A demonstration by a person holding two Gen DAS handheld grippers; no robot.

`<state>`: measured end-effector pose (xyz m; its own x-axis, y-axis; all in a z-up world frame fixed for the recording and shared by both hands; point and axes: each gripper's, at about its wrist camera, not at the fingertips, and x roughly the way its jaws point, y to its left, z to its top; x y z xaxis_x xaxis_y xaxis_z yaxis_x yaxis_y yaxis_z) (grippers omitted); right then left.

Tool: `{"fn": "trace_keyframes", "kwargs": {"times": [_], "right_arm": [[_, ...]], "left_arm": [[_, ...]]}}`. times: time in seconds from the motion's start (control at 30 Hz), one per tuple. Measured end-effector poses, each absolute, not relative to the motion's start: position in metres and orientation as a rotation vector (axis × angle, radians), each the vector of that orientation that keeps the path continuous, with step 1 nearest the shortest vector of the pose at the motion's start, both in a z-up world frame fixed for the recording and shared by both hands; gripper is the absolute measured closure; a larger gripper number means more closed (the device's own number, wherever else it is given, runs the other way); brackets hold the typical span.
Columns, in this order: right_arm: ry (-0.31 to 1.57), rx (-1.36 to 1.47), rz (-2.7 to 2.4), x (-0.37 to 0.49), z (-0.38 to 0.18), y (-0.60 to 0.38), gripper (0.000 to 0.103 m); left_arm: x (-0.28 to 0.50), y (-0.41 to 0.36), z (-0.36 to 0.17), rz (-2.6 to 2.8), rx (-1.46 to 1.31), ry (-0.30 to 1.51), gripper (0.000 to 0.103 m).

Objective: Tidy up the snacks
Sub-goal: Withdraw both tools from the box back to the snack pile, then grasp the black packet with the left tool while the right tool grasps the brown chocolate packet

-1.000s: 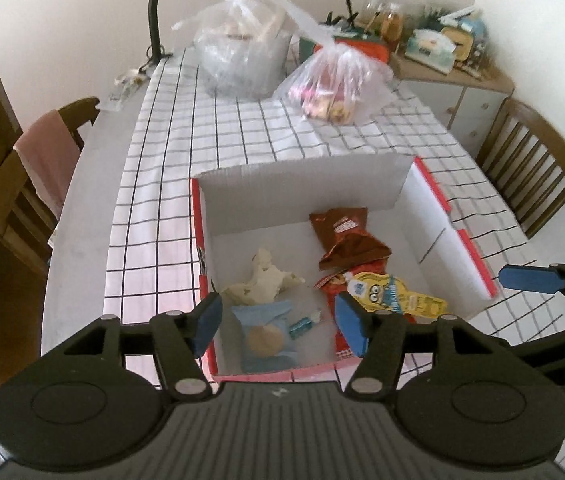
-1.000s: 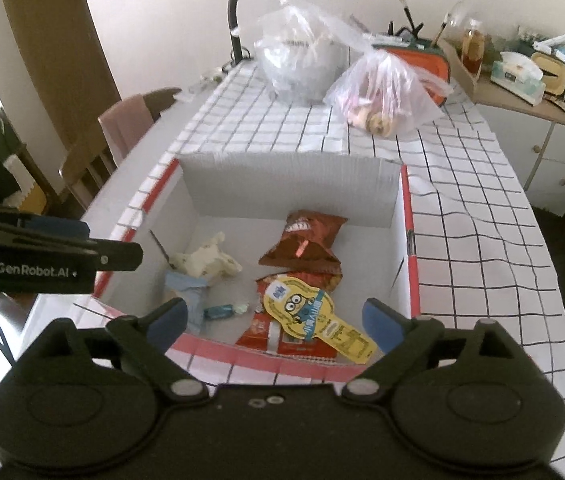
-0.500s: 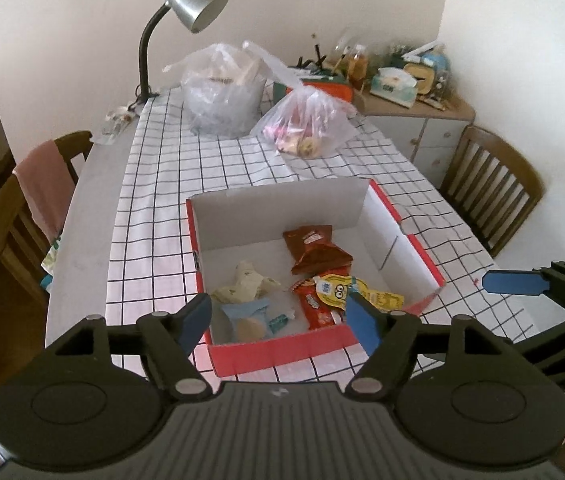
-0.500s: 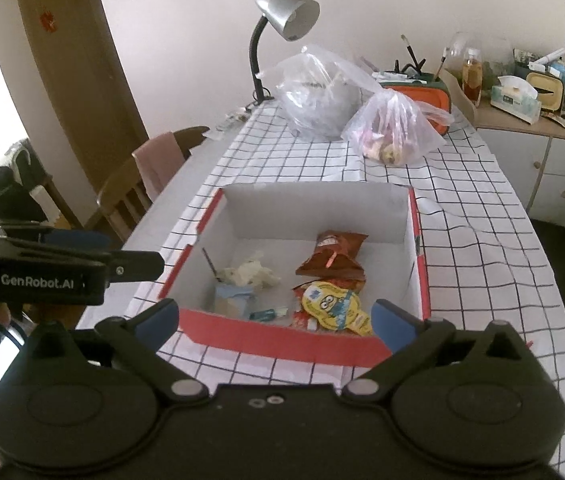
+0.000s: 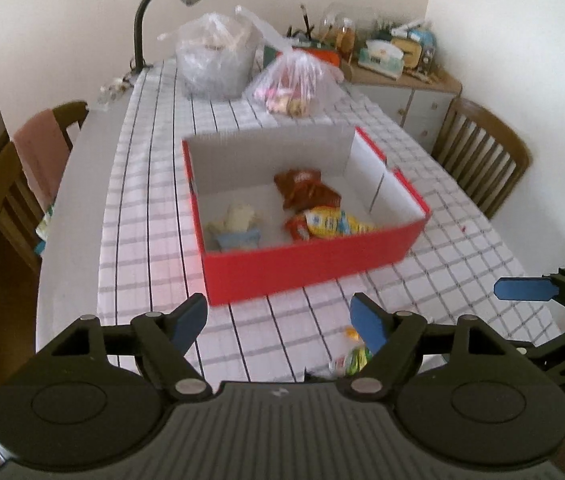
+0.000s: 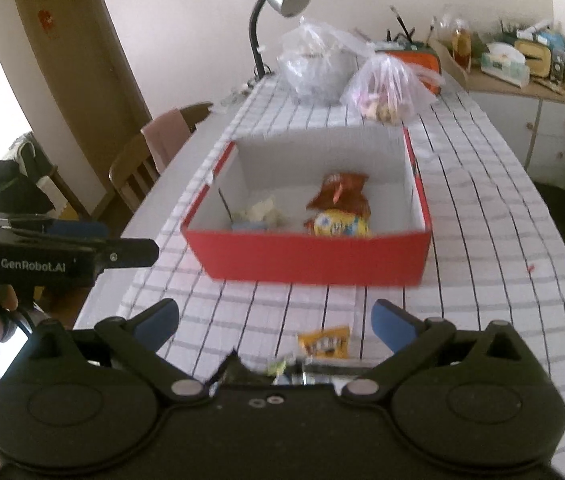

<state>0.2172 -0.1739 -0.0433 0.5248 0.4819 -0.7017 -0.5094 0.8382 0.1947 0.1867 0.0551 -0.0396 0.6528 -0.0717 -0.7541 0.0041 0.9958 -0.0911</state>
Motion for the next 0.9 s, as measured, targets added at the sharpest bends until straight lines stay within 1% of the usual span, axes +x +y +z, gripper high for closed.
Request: {"fn": "trace_keyframes", "kwargs": {"times": [0.43, 0.53, 0.67, 0.73, 0.77, 0.9], "right_arm": [[0.942, -0.067, 0.54, 0.181, -0.104, -0.175, 0.0], [0.981, -0.079, 0.538, 0.173, -0.119, -0.17, 0.002], [1.038, -0.082, 0.536, 0.169, -0.138, -0.163, 0.006], [1.07, -0.087, 0.54, 0.167, -0.146, -0.159, 0.01], [1.084, -0.09, 0.545, 0.166, -0.149, -0.157, 0.013], [1.123, -0.111, 0.56, 0.163, -0.159, -0.149, 0.02]], "left_arm": [[0.174, 0.046, -0.098, -0.043, -0.086, 0.989, 0.025], [0.179, 0.046, -0.11, -0.027, -0.09, 1.025, 0.025], [0.192, 0.048, -0.128, -0.025, -0.137, 1.107, 0.025], [0.199, 0.051, -0.135, -0.02, -0.171, 1.144, 0.025], [0.202, 0.052, -0.138, -0.016, -0.19, 1.159, 0.025], [0.212, 0.053, -0.153, -0.015, -0.265, 1.218, 0.025]]}}
